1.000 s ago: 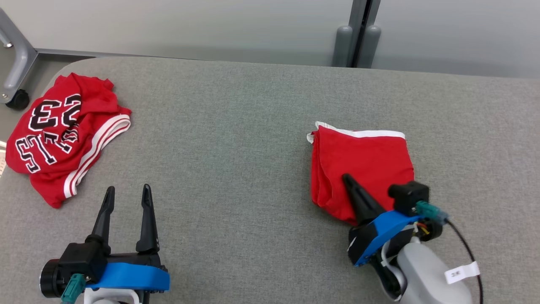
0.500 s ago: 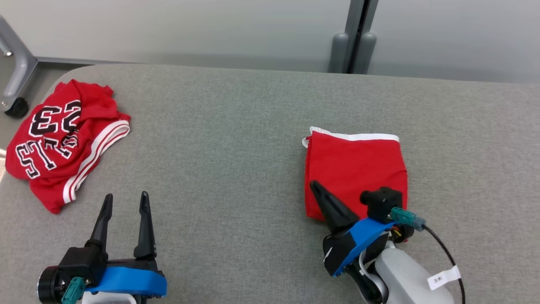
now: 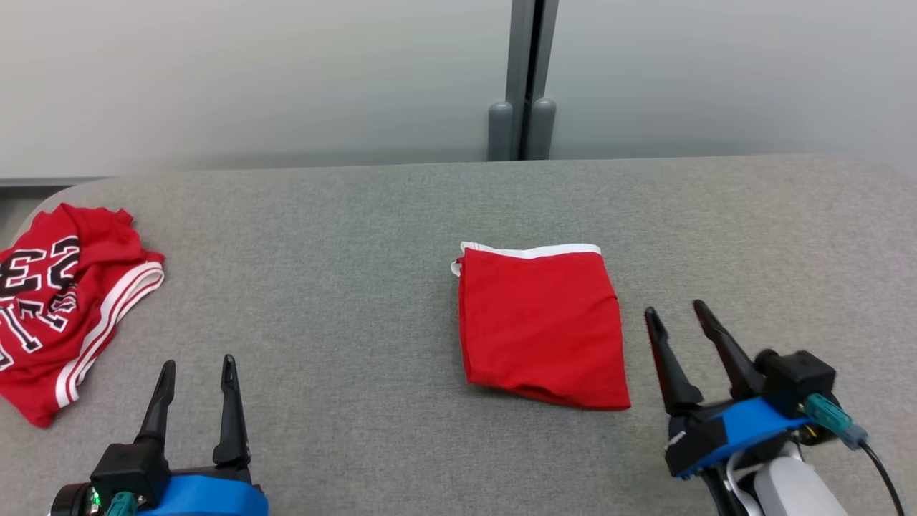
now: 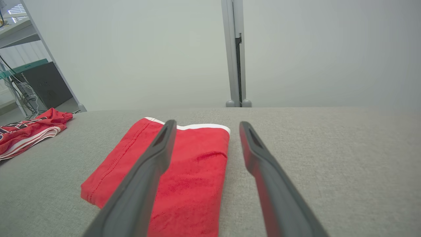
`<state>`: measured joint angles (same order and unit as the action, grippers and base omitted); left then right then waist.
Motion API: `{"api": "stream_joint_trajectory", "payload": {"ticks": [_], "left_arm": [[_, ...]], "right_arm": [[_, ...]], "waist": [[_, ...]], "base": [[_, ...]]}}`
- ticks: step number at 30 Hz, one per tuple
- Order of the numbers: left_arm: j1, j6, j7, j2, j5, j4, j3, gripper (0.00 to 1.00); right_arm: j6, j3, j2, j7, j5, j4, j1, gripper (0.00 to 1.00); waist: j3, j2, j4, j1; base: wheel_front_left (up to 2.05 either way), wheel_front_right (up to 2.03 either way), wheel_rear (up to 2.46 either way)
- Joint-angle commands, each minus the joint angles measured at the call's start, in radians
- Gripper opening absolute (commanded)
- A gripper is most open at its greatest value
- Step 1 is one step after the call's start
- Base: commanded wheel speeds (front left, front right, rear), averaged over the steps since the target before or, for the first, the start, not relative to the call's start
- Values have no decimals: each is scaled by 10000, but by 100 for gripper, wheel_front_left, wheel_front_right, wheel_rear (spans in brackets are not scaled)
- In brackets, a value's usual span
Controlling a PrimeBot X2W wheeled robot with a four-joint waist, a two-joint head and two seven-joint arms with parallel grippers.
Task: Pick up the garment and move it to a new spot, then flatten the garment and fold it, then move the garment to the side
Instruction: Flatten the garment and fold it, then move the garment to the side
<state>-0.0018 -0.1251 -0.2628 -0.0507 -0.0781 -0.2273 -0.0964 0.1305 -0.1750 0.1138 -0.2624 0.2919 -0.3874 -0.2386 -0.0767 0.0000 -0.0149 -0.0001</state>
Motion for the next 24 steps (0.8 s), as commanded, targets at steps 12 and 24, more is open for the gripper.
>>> {"api": "stream_joint_trajectory", "payload": {"ticks": [12,24], "left_arm": [[379,19,-29,2,371,-267,-146,100],[544,38,-29,-69,392,-323,-413,100]], "right_arm": [[3,1273,-266,-35,-681,1030,1646,100],[3,1390,-549,-35,-1123,1046,2033,100]], "waist": [[448,0,400,1],[634,0,165,1]], "base": [[0,0,0],[0,0,0]]}}
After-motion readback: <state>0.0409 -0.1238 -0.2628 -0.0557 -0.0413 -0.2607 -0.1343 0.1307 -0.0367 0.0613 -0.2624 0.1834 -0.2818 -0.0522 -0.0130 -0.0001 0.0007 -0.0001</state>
